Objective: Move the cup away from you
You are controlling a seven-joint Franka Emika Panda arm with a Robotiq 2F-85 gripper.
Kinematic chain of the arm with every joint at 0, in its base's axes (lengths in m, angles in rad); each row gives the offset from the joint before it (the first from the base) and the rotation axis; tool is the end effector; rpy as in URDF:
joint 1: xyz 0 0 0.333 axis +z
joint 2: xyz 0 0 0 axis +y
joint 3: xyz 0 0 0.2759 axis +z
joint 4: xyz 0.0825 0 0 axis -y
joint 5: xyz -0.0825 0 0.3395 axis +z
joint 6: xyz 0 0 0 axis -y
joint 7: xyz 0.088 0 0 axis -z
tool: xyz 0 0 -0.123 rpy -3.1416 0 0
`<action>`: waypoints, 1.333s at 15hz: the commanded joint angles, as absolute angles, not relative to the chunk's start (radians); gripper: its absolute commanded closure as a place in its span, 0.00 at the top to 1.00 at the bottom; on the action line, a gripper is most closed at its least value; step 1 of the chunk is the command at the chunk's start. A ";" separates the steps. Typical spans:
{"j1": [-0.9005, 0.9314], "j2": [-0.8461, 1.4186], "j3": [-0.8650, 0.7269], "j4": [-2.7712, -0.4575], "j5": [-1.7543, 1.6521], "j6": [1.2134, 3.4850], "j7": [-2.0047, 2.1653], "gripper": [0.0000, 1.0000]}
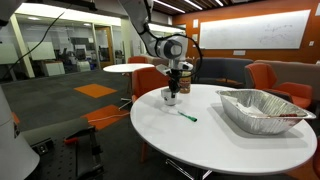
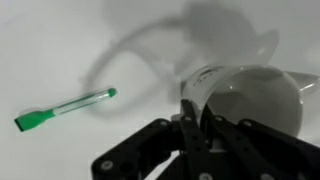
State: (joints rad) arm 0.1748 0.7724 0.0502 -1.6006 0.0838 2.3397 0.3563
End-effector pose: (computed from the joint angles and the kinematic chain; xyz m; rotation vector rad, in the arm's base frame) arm 0.6153 0.1401 0.1611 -3.0433 0.3119 0.0899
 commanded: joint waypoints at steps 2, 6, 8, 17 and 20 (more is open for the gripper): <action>0.164 0.843 0.055 -1.467 0.116 2.246 0.326 0.37; 0.137 0.779 0.083 -1.525 0.117 2.279 0.193 0.66; 0.112 0.721 0.106 -1.573 0.134 2.296 0.125 0.81; 0.121 0.330 -0.007 -1.853 -0.086 1.968 0.173 1.00; 0.104 0.201 0.007 -1.978 -0.103 2.000 0.143 1.00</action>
State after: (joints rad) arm 0.1116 0.3158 -0.0048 -1.8526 -0.0794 1.9608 0.1464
